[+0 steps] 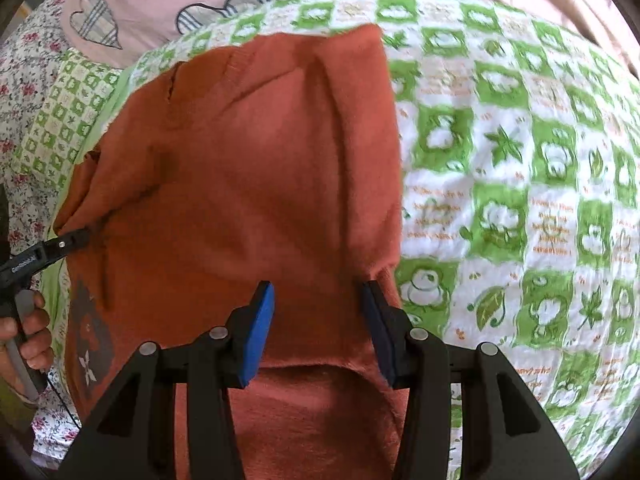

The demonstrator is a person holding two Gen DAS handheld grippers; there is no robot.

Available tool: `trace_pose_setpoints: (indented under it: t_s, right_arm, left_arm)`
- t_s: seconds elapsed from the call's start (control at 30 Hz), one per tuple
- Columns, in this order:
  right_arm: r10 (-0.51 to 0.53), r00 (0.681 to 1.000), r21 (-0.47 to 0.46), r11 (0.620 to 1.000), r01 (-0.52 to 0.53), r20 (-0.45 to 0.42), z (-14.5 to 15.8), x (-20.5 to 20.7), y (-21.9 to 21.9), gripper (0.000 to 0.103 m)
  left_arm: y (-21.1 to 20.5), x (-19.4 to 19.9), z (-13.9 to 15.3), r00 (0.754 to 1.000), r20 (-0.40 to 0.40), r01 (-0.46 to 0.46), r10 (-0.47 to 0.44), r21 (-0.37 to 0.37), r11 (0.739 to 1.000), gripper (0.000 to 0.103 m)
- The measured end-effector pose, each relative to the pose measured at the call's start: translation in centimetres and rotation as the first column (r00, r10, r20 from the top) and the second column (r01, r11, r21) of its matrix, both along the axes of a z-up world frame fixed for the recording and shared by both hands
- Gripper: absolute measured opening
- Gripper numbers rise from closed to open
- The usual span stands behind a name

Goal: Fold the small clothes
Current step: 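Grasp the other sleeve with the left tool and fold it across the body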

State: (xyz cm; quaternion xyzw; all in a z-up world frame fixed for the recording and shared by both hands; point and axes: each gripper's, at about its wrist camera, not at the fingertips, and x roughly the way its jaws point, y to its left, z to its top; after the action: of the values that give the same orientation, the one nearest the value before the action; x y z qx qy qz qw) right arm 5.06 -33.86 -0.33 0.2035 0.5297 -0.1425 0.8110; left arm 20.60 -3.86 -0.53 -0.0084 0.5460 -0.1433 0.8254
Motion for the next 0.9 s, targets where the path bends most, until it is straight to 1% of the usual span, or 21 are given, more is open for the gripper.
trace_pose_setpoints:
  t_s: [0.07, 0.13, 0.2, 0.27, 0.3, 0.37, 0.4, 0.43, 0.53, 0.57, 0.6, 0.63, 0.67, 0.7, 0.73, 0.77, 0.8, 0.83, 0.9]
  right_arm:
    - [0.016, 1.000, -0.010, 1.000, -0.016, 0.005, 0.2, 0.8, 0.3, 0.048]
    - [0.014, 1.000, -0.044, 0.999, -0.013, 0.009, 0.4, 1.5, 0.4, 0.048]
    - [-0.010, 1.000, -0.060, 0.998, 0.012, 0.022, 0.8, 2.1, -0.2, 0.048]
    - [-0.025, 0.999, -0.050, 0.998, 0.027, 0.039, 1.1, 2.7, -0.8, 0.048]
    - [-0.024, 0.999, -0.040, 0.999, 0.026, 0.047, 1.2, 3.0, -0.9, 0.048]
    - [-0.009, 0.999, -0.035, 0.999, 0.010, 0.048, 1.1, 3.5, -0.6, 0.048]
    - [0.003, 0.999, -0.029, 1.000, -0.002, 0.043, 0.8, 3.9, -0.4, 0.049]
    - [0.016, 0.999, -0.018, 1.000, -0.016, 0.028, 0.3, 4.3, 0.0, 0.052]
    - [0.025, 0.999, -0.034, 0.999, -0.027, -0.031, -1.5, 4.9, 0.5, 0.053]
    - [0.020, 0.999, -0.030, 0.999, -0.021, -0.030, -1.6, 4.7, 0.5, 0.053]
    - [0.014, 1.000, -0.027, 1.000, -0.014, -0.028, -1.7, 4.5, 0.4, 0.053]
    - [0.007, 1.000, -0.023, 1.000, -0.008, -0.023, -1.8, 4.3, 0.2, 0.053]
    - [0.004, 1.000, -0.020, 1.000, -0.004, -0.019, -1.8, 4.0, 0.0, 0.053]
    - [0.000, 1.000, -0.018, 1.000, -0.001, -0.017, -1.7, 3.9, -0.1, 0.053]
    - [-0.003, 1.000, -0.016, 1.000, 0.003, -0.014, -1.6, 3.8, -0.1, 0.053]
    - [-0.005, 1.000, -0.014, 1.000, 0.005, -0.008, -1.5, 3.8, 0.1, 0.053]
    - [-0.003, 1.000, -0.012, 1.000, 0.003, -0.007, -1.5, 3.7, 0.2, 0.054]
    - [0.000, 1.000, -0.009, 1.000, 0.000, -0.006, -1.5, 3.8, 0.3, 0.055]
    - [0.002, 1.000, -0.013, 1.000, -0.002, -0.008, -1.5, 3.8, 0.5, 0.056]
  left_arm:
    - [-1.9, 0.0, 0.0, 0.999, 0.019, 0.037, -0.038, 0.031, 0.999, 0.089]
    - [-3.3, -0.2, -0.2, 0.997, 0.042, 0.068, -0.071, 0.067, 0.995, 0.089]
    - [-3.8, -0.2, -0.1, 0.996, 0.045, 0.076, -0.080, 0.075, 0.994, 0.089]
    - [-4.0, -0.3, 0.1, 0.995, 0.061, 0.073, -0.078, 0.078, 0.994, 0.089]
    - [-4.4, -0.2, 0.0, 0.995, 0.063, 0.071, -0.078, 0.106, 0.992, 0.089]
    - [-5.3, 0.6, -0.9, 0.994, 0.070, 0.070, -0.085, 0.195, 0.978, 0.089]
    - [-5.5, 0.9, -1.2, 0.993, 0.079, 0.068, -0.089, 0.233, 0.970, 0.086]
    - [-4.8, 1.0, -1.3, 0.993, 0.083, 0.055, -0.079, 0.259, 0.964, 0.086]
    - [-0.6, 0.6, -0.4, 0.996, 0.088, -0.013, -0.005, 0.202, 0.979, 0.086]
    - [1.6, 0.3, 0.0, 0.995, 0.093, -0.056, 0.037, 0.204, 0.977, 0.086]
    - [2.7, 0.2, 0.1, 0.994, 0.092, -0.079, 0.061, 0.204, 0.976, 0.086]
    - [4.6, -0.1, 0.2, 0.992, 0.086, -0.111, 0.096, 0.191, 0.975, 0.085]
    - [6.2, -0.5, 0.2, 0.989, 0.068, -0.144, 0.134, 0.165, 0.976, 0.085]
    - [8.0, -1.0, 0.2, 0.983, 0.038, -0.182, 0.179, 0.119, 0.976, 0.085]
    - [8.9, -1.4, 0.2, 0.980, 0.019, -0.199, 0.198, 0.073, 0.977, 0.085]
    - [9.5, -1.8, 0.5, 0.978, -0.003, -0.207, 0.207, 0.008, 0.978, 0.085]
    - [9.6, -2.5, 0.7, 0.979, -0.014, -0.206, 0.205, -0.041, 0.978, 0.086]
    - [9.3, -2.9, 0.9, 0.980, -0.025, -0.201, 0.200, -0.072, 0.977, 0.087]
    - [7.7, -3.3, 0.8, 0.982, -0.052, -0.186, 0.181, -0.104, 0.977, 0.088]
